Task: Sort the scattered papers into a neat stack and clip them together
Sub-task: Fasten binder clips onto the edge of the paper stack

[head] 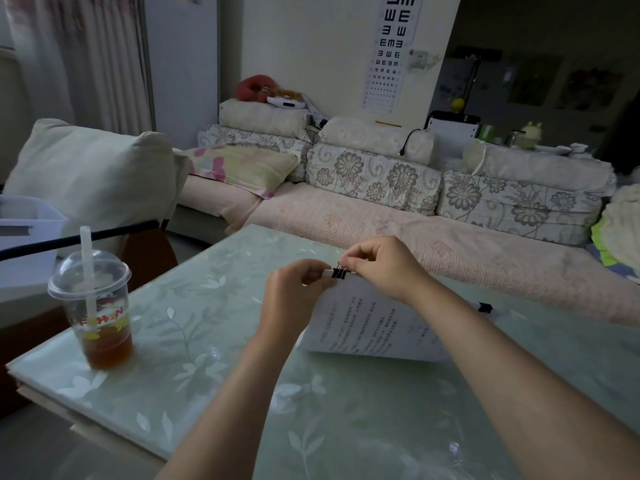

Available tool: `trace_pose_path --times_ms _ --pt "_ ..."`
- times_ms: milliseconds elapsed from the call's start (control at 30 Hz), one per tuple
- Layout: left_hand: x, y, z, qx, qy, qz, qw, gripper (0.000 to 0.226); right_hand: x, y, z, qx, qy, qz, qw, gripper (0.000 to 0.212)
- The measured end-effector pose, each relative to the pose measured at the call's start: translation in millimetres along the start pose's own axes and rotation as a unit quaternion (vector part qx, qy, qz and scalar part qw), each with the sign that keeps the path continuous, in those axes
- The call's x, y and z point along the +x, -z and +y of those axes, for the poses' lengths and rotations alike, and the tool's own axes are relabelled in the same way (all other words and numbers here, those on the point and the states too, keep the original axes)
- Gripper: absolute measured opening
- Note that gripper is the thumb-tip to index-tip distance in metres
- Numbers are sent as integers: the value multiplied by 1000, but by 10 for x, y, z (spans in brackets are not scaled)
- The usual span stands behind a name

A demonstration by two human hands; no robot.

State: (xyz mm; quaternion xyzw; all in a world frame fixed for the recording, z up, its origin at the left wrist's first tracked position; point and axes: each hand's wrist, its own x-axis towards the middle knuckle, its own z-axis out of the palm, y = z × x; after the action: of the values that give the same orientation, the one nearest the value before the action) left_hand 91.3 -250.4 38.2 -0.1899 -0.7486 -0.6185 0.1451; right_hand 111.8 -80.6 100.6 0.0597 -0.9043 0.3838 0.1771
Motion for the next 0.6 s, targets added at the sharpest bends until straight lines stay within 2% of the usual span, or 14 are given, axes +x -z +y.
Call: trace_pose_path --times_ms 133,233,267,367,400,433,500,533,600 --pt "-48 -57 49 34 -35 -1 999 12 72 -9 48 19 -83 -41 996 8" --pt "-46 -75 55 52 -36 -7 998 13 64 -46 65 -14 -85 -33 996 6" --pt "-46 -76 47 56 -33 -9 998 13 46 -64 69 -22 -80 -32 996 13" --pt "-25 -74 21 62 -20 -12 998 13 -53 -64 98 14 -76 -62 995 54" --pt "-19 -70 13 62 -16 -13 998 13 -81 -37 99 27 -74 -80 994 61" --pt "-15 -65 3 60 -13 -15 998 11 -102 -3 94 33 -69 -103 992 59" --pt "-16 -55 -10 58 -18 -18 998 8 -136 30 60 39 -54 -135 989 28" --pt "-16 -48 -12 56 -23 -21 998 8 -143 25 57 36 -42 -148 987 19" --pt "16 -10 -3 57 -29 -39 997 10 -137 -15 82 18 -24 -138 990 28"
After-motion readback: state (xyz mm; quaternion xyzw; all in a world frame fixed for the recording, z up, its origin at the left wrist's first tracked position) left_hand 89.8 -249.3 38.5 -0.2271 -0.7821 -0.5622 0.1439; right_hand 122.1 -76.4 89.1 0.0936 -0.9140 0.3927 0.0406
